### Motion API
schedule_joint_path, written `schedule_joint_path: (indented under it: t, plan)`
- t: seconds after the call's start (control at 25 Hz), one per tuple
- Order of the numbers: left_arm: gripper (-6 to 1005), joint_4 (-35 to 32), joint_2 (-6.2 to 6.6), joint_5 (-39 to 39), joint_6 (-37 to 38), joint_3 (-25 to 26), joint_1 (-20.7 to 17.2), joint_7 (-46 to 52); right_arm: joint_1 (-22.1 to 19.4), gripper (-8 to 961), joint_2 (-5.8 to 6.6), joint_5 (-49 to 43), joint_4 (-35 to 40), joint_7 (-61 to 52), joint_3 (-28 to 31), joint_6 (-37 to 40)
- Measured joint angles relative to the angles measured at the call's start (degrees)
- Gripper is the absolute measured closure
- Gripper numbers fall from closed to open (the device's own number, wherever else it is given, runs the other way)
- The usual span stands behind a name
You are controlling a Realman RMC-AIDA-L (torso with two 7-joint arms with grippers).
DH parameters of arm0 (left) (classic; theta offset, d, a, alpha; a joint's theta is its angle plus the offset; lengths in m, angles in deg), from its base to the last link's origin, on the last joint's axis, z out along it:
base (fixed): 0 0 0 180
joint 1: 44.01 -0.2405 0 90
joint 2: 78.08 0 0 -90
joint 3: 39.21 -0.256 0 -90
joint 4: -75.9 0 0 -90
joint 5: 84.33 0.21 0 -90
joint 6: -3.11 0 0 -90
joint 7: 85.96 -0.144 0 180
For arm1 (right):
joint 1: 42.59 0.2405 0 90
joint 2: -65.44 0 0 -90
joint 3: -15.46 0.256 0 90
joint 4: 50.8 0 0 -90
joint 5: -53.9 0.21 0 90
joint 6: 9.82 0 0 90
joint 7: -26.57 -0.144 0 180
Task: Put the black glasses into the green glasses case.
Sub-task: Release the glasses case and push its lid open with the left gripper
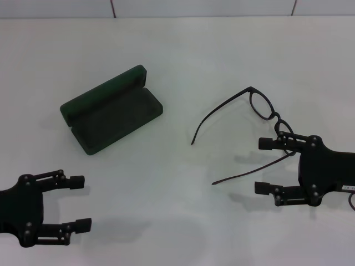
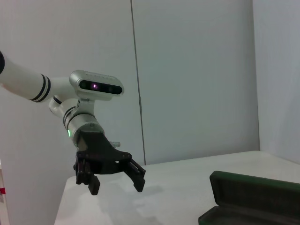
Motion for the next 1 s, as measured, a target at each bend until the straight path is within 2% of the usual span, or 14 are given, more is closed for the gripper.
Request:
schedule_joint_path:
  t: [0.56,0.64,0.68,0.76,1.0]
  plan:
    - [145,0.2,-0.14,-0.1,-0.6,1.5,0.7,0.7,0.0,112,0.0,0.0,0.0,0.0,0.0,0.0]
    - [145,0.2,-0.49,-0.5,-0.6,3.2,1.3,3.4,0.0,112,0.0,0.0,0.0,0.0,0.0,0.0]
    - [146,-0.1,-0.99,-0.5,-0.9,6.3,2.6,8.2,0.0,112,-0.02,0.0,0.0,0.0,0.0,0.0]
    - [147,-0.2,-1.13,-0.5,-1.2,7.5,3.3,10.6,-0.1,112,-0.08,0.0,0.0,0.0,0.0,0.0]
    - [149,-2.0,-0.12,1.3,-6.8,8.3,8.6,24.6,-0.1,112,-0.19,0.0,0.0,0.0,0.0,0.0]
